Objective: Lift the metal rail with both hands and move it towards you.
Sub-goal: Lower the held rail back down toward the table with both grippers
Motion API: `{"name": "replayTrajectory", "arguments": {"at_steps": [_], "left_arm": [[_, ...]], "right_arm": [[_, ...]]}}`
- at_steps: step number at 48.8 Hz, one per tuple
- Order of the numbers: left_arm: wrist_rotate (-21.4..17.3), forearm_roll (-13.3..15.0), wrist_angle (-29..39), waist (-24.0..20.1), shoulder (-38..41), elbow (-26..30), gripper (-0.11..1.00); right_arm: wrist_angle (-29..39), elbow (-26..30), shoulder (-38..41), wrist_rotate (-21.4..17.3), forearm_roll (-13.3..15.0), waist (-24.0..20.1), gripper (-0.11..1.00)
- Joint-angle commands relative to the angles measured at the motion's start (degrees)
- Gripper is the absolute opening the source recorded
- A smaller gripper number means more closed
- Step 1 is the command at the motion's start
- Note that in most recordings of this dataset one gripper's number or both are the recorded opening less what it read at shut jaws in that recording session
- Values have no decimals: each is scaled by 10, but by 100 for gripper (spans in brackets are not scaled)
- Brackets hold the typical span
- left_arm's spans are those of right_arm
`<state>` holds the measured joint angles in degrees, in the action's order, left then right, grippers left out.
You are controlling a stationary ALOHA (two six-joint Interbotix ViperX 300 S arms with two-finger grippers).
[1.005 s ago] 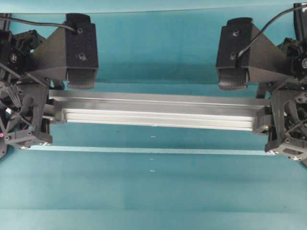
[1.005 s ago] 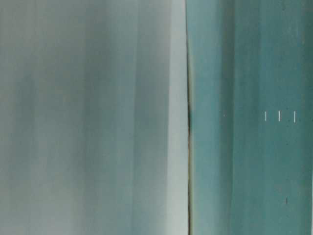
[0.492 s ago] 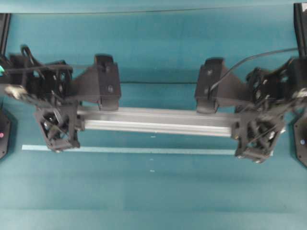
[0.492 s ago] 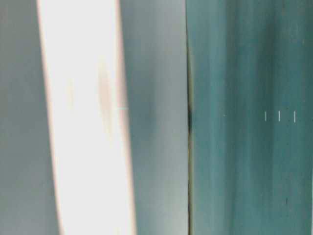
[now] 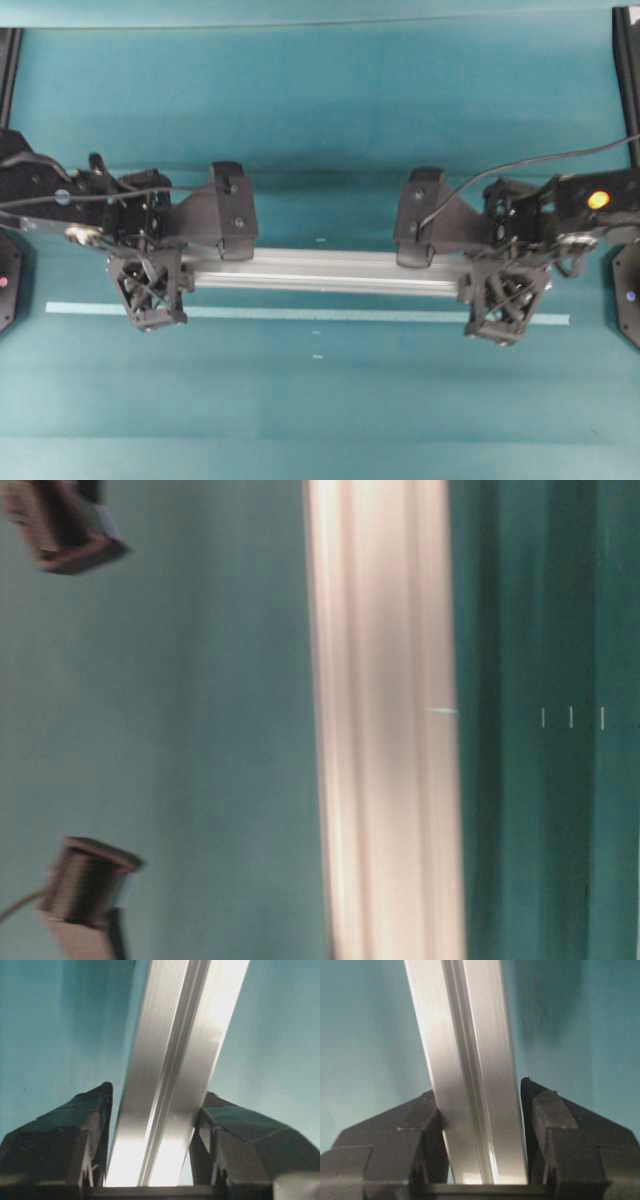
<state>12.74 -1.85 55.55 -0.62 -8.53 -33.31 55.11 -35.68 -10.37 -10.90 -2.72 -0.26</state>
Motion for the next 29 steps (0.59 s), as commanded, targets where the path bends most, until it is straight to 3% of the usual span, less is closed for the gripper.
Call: {"name": "replayTrajectory", "arguments": {"at_steps": [1,29], "left_arm": [[27,2,-18,-11,3,-9,36],[37,2,-120,-14,78,-40,36]], "right_arm": [[-22,-7,9,-10,-2,7,41],[-112,-31,79,11,-2,6,41]]}}
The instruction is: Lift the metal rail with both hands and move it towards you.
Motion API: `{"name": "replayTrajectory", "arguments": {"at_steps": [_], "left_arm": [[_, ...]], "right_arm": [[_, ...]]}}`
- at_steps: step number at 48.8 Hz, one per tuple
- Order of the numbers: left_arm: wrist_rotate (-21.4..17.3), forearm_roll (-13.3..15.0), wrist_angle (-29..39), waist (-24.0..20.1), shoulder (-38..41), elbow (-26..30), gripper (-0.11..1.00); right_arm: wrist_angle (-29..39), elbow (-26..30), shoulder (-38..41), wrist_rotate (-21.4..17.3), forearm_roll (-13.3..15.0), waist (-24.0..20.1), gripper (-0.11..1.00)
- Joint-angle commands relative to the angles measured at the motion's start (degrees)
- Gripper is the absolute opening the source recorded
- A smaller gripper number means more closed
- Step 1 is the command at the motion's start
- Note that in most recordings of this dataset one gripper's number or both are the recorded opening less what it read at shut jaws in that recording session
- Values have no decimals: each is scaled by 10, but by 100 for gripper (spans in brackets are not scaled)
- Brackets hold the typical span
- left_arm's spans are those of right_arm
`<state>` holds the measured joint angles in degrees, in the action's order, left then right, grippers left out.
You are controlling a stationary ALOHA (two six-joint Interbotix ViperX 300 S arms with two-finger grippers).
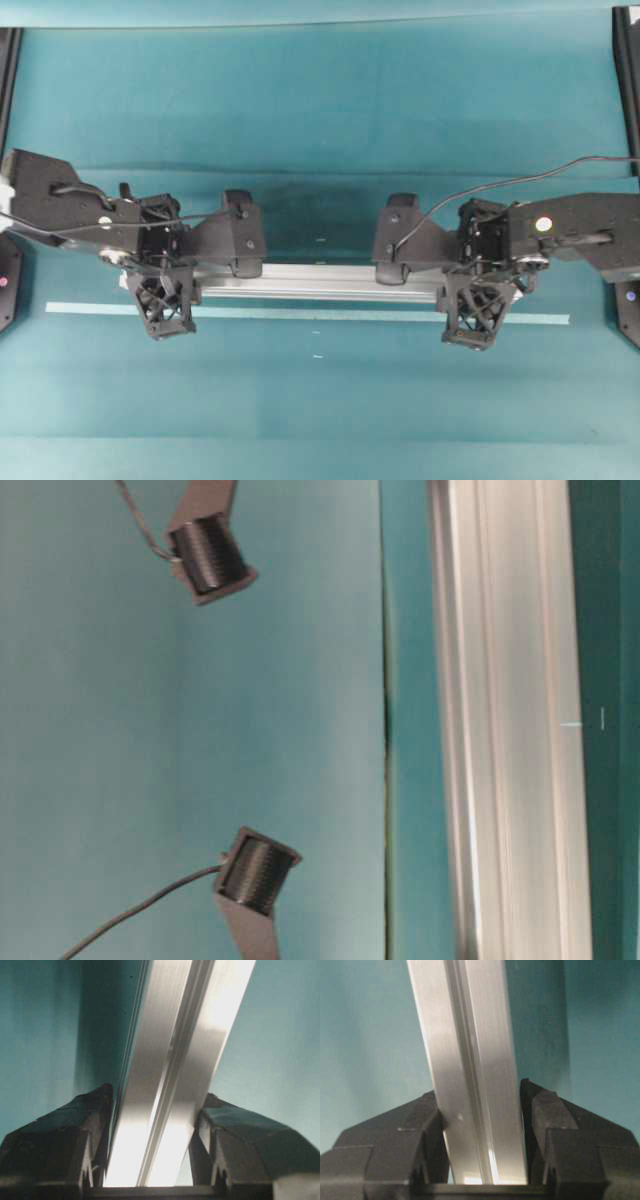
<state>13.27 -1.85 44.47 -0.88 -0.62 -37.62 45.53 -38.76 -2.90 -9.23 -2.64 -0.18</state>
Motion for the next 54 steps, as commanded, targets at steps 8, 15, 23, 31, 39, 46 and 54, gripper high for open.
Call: {"name": "replayTrajectory", "arguments": {"at_steps": [8,15,23,31,39,46,54], "left_arm": [[32,2,-18,-11,2,0,36],[32,3,-32,-11,4,-3,36],[33,3,-33,-9,11,-2,36],[33,3,-33,-7,12,-1,36],[34,3,-33,5,13,0,36],[35,3,-33,11,13,1,36],[36,3,-33,11,13,0,36]], "right_arm": [[-38,-15,12,-7,-3,1,41],[-66,-32,19,-7,-3,-4,41],[-76,-34,25,-7,-3,-5,41],[-84,-33,29,-7,-3,-5,41],[-85,-33,31,-7,-4,-5,41],[-88,-33,31,-7,-5,-5,41],[-92,-34,31,-7,-5,-6,41]]}}
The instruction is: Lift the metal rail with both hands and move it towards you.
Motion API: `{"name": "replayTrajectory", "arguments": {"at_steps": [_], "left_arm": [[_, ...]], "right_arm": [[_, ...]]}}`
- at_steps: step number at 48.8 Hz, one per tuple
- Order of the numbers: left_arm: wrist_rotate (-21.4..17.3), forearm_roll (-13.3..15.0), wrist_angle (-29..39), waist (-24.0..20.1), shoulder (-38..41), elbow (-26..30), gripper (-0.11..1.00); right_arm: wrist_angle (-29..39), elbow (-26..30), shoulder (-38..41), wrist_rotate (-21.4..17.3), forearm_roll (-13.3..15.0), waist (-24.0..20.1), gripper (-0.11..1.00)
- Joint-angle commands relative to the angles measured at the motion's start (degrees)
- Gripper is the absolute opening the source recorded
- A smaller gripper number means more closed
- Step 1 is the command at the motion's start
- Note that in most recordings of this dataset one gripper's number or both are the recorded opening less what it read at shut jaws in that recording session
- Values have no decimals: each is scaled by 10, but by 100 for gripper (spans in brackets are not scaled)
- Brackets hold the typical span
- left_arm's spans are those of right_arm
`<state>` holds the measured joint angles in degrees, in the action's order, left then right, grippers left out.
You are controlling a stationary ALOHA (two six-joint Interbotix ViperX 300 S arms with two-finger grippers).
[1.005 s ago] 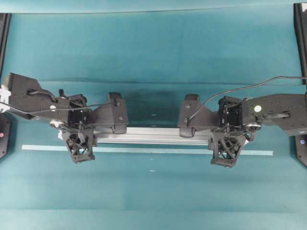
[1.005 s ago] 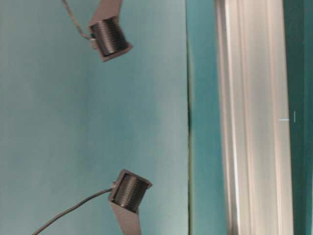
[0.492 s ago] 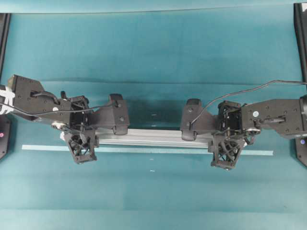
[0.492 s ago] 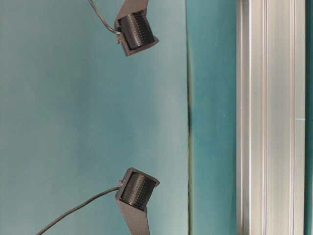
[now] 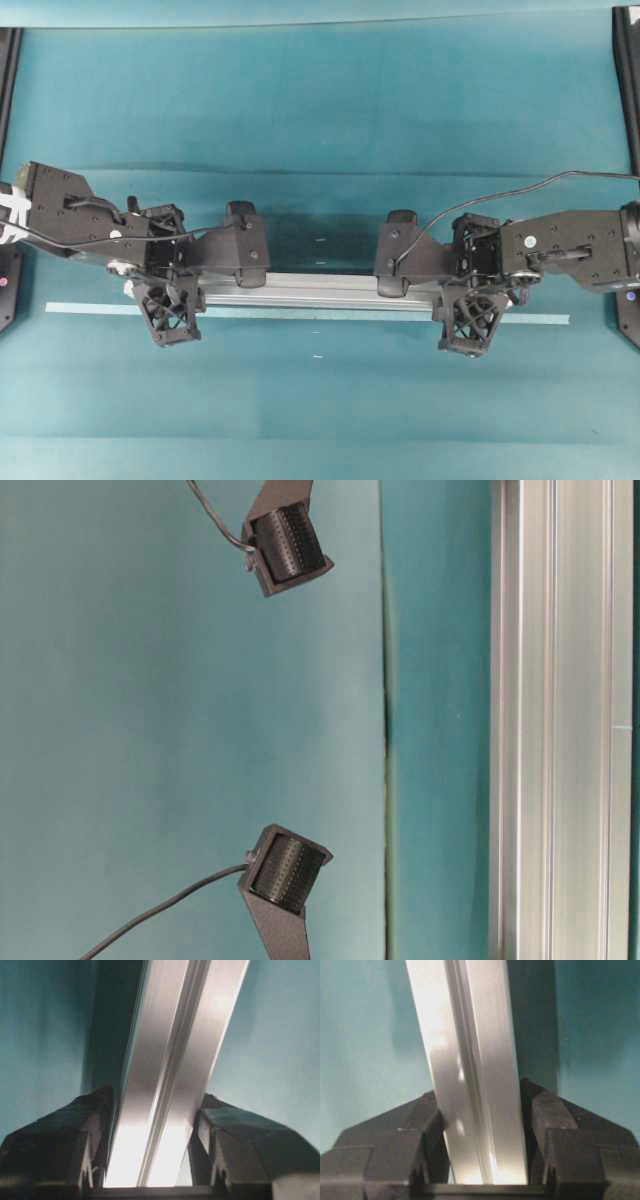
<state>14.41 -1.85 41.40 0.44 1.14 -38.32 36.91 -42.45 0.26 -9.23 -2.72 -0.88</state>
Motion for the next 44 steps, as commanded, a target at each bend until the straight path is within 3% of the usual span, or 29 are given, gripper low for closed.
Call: {"name": "replayTrajectory", "arguments": {"at_steps": [1,44], "left_arm": [[25,3,-3,-2,-4,7,36],[46,3,-12,2,2,12,36]], "right_arm": [[-7,3,-1,-7,-4,1,41],[-20,-5,7,-5,0,11,41]]}}
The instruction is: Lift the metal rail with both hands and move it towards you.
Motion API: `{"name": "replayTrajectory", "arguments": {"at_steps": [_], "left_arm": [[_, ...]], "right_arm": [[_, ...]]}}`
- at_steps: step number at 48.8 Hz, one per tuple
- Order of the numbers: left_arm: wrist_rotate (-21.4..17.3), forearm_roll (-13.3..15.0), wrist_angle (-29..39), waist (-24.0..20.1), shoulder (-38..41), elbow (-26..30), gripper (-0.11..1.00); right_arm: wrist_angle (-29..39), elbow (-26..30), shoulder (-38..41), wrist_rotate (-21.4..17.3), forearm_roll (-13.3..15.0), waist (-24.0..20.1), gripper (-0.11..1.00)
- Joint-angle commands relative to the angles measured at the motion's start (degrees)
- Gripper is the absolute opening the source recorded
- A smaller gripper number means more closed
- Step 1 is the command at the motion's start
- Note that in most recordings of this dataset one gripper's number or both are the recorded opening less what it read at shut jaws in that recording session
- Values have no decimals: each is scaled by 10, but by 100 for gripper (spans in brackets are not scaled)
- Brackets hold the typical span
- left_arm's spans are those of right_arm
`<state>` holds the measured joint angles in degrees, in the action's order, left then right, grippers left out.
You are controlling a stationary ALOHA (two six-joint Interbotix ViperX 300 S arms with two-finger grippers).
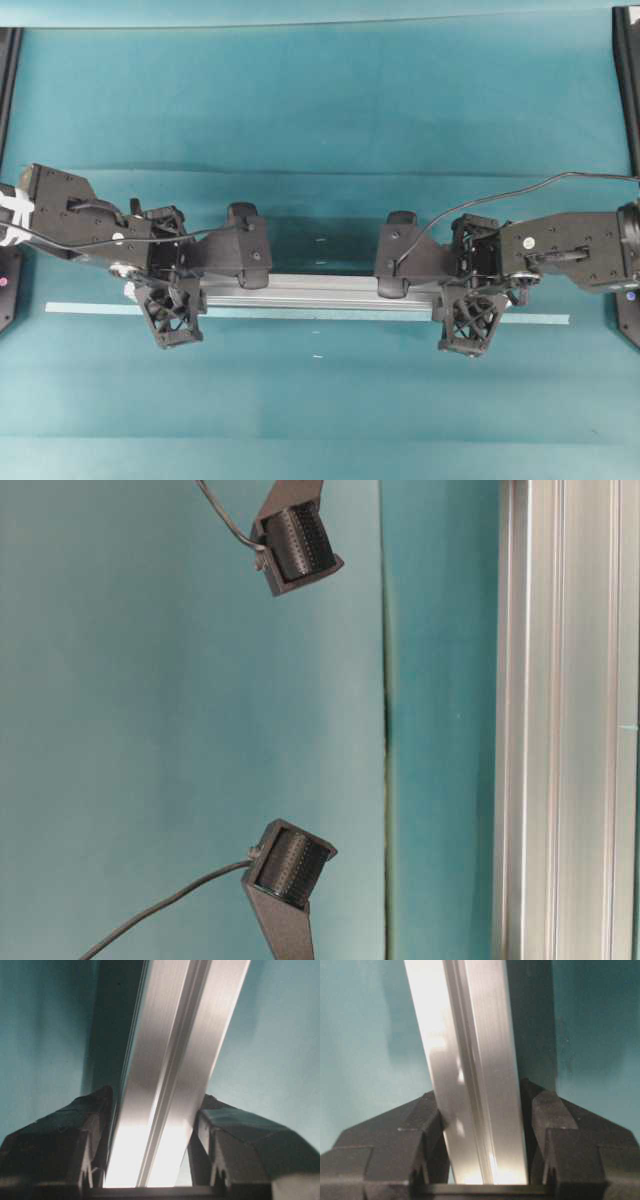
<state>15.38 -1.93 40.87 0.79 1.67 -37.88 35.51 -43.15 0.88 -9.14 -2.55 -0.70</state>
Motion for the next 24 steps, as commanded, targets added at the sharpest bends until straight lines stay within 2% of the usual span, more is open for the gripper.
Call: {"name": "replayTrajectory", "arguments": {"at_steps": [1,24], "left_arm": [[36,4,-8,-1,-4,8,36],[40,4,-27,-1,-3,3,36]], "right_arm": [[-6,2,1,-6,-2,9,41],[-14,0,4,-7,-3,9,41]]}}
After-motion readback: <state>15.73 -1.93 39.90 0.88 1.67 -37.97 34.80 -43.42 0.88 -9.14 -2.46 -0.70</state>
